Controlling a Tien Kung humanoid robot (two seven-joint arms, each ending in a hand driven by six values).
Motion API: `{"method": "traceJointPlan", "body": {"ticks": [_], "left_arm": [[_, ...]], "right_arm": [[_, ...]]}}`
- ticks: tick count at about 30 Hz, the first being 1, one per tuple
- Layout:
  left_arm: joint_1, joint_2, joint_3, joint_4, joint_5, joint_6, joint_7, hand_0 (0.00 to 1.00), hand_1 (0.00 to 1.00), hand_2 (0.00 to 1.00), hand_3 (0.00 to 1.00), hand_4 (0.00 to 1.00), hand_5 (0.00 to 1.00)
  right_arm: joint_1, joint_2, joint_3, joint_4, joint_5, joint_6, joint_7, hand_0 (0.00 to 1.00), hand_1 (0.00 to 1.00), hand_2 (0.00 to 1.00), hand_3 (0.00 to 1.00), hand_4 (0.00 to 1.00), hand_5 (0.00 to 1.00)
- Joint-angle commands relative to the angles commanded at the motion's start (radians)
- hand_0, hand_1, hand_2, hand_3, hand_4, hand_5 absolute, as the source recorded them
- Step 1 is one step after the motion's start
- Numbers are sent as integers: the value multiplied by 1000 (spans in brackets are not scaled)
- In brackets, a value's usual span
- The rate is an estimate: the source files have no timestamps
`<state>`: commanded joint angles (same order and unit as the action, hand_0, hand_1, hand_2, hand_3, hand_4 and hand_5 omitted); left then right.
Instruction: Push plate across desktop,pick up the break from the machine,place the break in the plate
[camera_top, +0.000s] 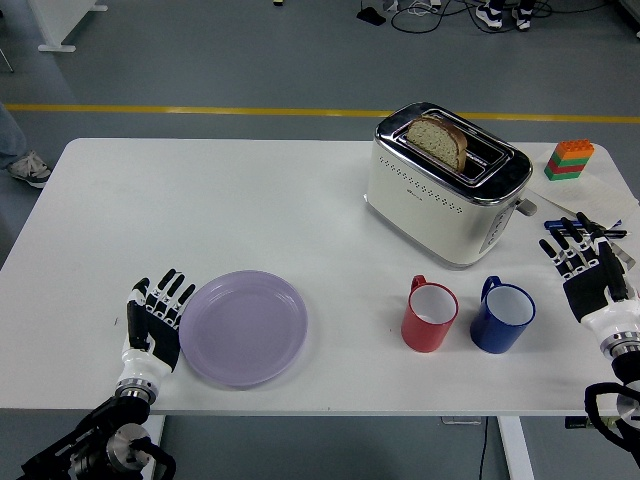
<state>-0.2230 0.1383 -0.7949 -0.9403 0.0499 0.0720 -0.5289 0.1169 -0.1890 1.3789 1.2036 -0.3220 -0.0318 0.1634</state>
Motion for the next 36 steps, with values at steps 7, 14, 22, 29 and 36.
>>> {"method": "traceJointPlan", "body": {"ticks": [7,14,22,29,36], "left_arm": [[-32,-9,27,12,-30,-14,10,792,822,875,787,531,998],[-60,-19,53,16,-49,-35,36,791,820,870,783,530,998],[-91,-36,73,34,-71,-45,41,787,817,867,778,527,998],[-125,-59,92,58,-94,-53,42,784,818,861,772,526,998],[-158,-80,112,88,-119,-63,48,777,813,856,764,526,998]], "right_arm": [[3,1,-2,0,1,0,0,726,667,682,638,501,375],[6,2,-5,-1,1,0,0,726,668,682,638,502,375],[8,2,-9,-1,1,1,0,726,669,681,638,502,376],[11,3,-12,-2,1,1,0,727,669,681,638,502,377],[13,3,-15,-2,2,1,0,728,668,683,638,502,376]]}}
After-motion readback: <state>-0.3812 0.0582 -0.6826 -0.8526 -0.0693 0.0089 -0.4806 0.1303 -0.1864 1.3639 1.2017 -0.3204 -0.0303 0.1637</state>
